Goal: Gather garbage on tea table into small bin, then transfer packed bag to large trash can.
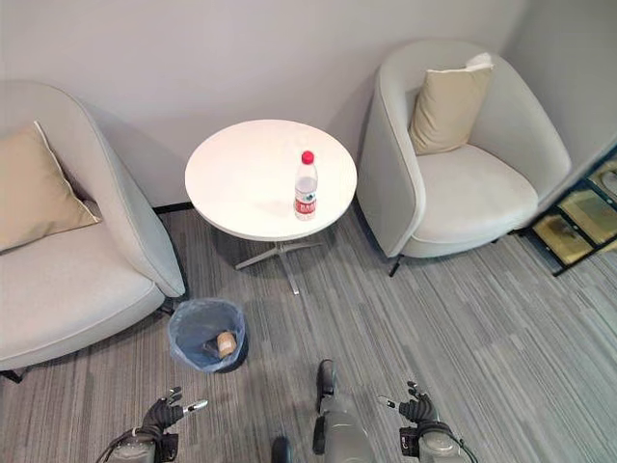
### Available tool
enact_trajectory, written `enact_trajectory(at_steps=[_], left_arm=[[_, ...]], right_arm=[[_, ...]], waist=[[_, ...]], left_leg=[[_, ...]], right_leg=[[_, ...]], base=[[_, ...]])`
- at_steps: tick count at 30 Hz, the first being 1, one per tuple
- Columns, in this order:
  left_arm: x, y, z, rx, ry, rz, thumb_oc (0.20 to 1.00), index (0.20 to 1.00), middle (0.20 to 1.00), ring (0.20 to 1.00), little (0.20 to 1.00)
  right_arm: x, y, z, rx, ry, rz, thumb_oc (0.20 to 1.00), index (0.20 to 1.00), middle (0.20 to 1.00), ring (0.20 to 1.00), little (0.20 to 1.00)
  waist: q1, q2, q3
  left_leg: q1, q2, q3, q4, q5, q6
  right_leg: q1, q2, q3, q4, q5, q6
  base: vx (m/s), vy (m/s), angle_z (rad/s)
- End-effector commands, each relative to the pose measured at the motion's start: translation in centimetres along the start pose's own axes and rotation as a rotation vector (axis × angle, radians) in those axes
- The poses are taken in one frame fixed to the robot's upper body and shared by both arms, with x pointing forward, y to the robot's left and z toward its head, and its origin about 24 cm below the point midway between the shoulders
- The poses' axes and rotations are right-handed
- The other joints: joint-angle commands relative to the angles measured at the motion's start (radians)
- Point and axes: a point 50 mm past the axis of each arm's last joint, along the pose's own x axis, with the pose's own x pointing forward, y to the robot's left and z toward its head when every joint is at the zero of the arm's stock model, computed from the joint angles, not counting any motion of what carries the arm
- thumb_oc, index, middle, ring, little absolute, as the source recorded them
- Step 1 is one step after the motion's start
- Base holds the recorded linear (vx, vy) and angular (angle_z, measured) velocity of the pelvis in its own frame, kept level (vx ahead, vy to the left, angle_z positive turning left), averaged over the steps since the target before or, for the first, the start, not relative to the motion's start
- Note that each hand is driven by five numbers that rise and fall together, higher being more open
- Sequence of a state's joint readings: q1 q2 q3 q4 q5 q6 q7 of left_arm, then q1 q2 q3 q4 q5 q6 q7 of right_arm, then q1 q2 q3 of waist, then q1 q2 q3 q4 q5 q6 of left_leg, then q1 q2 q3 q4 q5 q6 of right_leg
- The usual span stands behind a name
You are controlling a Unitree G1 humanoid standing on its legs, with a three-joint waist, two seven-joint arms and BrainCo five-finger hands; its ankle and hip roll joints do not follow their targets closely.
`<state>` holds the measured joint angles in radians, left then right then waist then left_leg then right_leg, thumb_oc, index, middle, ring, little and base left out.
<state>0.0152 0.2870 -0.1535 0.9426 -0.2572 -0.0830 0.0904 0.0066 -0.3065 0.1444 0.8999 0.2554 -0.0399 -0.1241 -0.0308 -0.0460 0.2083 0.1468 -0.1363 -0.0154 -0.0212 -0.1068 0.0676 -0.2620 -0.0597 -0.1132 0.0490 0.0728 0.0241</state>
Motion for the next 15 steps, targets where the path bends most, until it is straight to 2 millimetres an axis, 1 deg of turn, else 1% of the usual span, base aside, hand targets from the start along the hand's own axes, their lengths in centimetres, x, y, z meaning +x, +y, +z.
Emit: enact_trajectory(at_steps=[1, 3, 4, 5, 7, 8, 9, 11, 12, 13, 14, 15], left_arm=[[0.0, 0.6, 1.8, 0.003, -0.096, 0.017, 1.000, 1.000, 1.000, 1.000, 1.000], [0.0, 0.3, 1.8, -0.001, -0.094, 0.003, 1.000, 1.000, 1.000, 1.000, 1.000], [0.0, 0.3, 1.8, -0.001, -0.094, 0.003, 1.000, 1.000, 1.000, 1.000, 1.000], [0.1, 0.1, 1.9, -0.001, -0.096, -0.003, 1.000, 1.000, 1.000, 1.000, 1.000], [0.2, -0.1, 2.5, 0.004, -0.106, -0.014, 1.000, 1.000, 1.000, 1.000, 1.000], [0.3, -0.3, 2.6, 0.009, -0.108, -0.020, 1.000, 1.000, 1.000, 1.000, 1.000], [0.4, -0.5, 2.8, 0.019, -0.109, -0.028, 1.000, 1.000, 1.000, 1.000, 1.000], [0.5, -1.0, 3.1, 0.041, -0.112, -0.045, 1.000, 1.000, 1.000, 1.000, 1.000], [0.6, -1.1, 3.2, 0.050, -0.115, -0.049, 1.000, 1.000, 1.000, 1.000, 1.000], [0.6, -1.1, 3.2, 0.050, -0.115, -0.049, 1.000, 1.000, 1.000, 1.000, 1.000], [0.6, -1.2, 3.2, 0.063, -0.113, -0.053, 1.000, 1.000, 1.000, 1.000, 1.000], [0.6, -1.1, 3.2, 0.063, -0.111, -0.051, 1.000, 1.000, 1.000, 1.000, 1.000]], right_arm=[[0.6, -1.5, 3.4, 0.002, -0.134, -0.036, 1.000, 1.000, 1.000, 1.000, 1.000], [0.5, -1.8, 3.6, 0.009, -0.146, -0.042, 1.000, 1.000, 1.000, 1.000, 1.000], [0.5, -1.8, 3.6, 0.009, -0.146, -0.042, 1.000, 1.000, 1.000, 1.000, 1.000], [0.5, -2.0, 3.5, 0.019, -0.141, -0.050, 1.000, 1.000, 1.000, 1.000, 1.000], [0.5, -2.4, 3.2, 0.047, -0.127, -0.064, 1.000, 1.000, 1.000, 1.000, 1.000], [0.5, -2.5, 3.0, 0.056, -0.119, -0.069, 1.000, 1.000, 1.000, 1.000, 1.000], [0.5, -2.6, 2.8, 0.060, -0.109, -0.073, 1.000, 1.000, 1.000, 1.000, 1.000], [0.6, -2.8, 2.6, 0.062, -0.094, -0.082, 1.000, 1.000, 1.000, 1.000, 1.000], [0.6, -2.9, 2.4, 0.064, -0.087, -0.084, 1.000, 1.000, 1.000, 1.000, 1.000], [0.6, -2.9, 2.4, 0.064, -0.087, -0.084, 1.000, 1.000, 1.000, 1.000, 1.000], [0.6, -2.9, 2.5, 0.068, -0.087, -0.087, 1.000, 1.000, 1.000, 1.000, 1.000], [0.6, -2.8, 2.5, 0.069, -0.086, -0.085, 1.000, 1.000, 1.000, 1.000, 1.000]], waist=[[-0.017, 0.007, -0.019], [-0.021, 0.014, -0.018], [-0.022, 0.015, -0.018], [-0.022, 0.016, -0.014], [-0.025, 0.012, -0.004], [-0.025, 0.010, 0.000], [-0.023, 0.008, 0.002], [-0.022, -0.001, 0.001], [-0.021, -0.003, 0.002], [-0.021, -0.003, 0.002], [-0.011, -0.005, 0.008], [-0.006, -0.007, 0.012]], left_leg=[[-0.043, 0.144, 0.027, 0.167, -0.091, -0.119], [-0.065, 0.170, 0.028, 0.229, -0.049, -0.142], [-0.066, 0.171, 0.027, 0.232, -0.050, -0.142], [-0.093, 0.188, 0.030, 0.300, -0.006, -0.155], [-0.138, 0.212, 0.043, 0.376, 0.042, -0.158], [-0.151, 0.216, 0.053, 0.376, 0.040, -0.153], [-0.165, 0.210, 0.059, 0.362, 0.025, -0.146], [-0.201, 0.184, 0.072, 0.327, -0.020, -0.132], [-0.229, 0.175, 0.085, 0.301, -0.023, -0.130], [-0.229, 0.175, 0.085, 0.301, -0.023, -0.130], [-0.290, 0.164, 0.106, 0.258, 0.012, -0.133], [-0.321, 0.164, 0.116, 0.243, 0.041, -0.138]], right_leg=[[0.118, 0.003, -0.015, 0.018, -0.095, 0.052], [0.146, 0.016, -0.025, 0.018, -0.119, 0.036], [0.146, 0.017, -0.026, 0.018, -0.119, 0.036], [0.168, 0.028, -0.025, 0.018, -0.140, 0.018], [0.202, 0.040, -0.026, 0.015, -0.170, -0.004], [0.215, 0.038, -0.028, 0.010, -0.178, -0.007], [0.228, 0.036, -0.032, 0.002, -0.184, -0.006], [0.245, 0.025, -0.041, -0.011, -0.195, -0.001], [0.255, 0.022, -0.047, -0.020, -0.202, 0.002], [0.255, 0.022, -0.047, -0.020, -0.202, 0.002], [0.280, 0.024, -0.048, -0.033, -0.213, 0.005], [0.294, 0.027, -0.046, -0.038, -0.217, 0.005]], base=[[0.22, -0.193, 0.73], [0.17, -0.166, 0.57], [0.17, -0.178, 0.22], [0.18, -0.172, -0.01], [0.24, -0.203, 0.00], [0.19, -0.123, 0.18], [0.15, -0.058, 0.18], [0.16, -0.022, 0.22], [0.12, 0.004, 0.26], [0.17, 0.025, 0.39], [0.16, 0.028, 0.38], [0.22, 0.043, 0.36]])
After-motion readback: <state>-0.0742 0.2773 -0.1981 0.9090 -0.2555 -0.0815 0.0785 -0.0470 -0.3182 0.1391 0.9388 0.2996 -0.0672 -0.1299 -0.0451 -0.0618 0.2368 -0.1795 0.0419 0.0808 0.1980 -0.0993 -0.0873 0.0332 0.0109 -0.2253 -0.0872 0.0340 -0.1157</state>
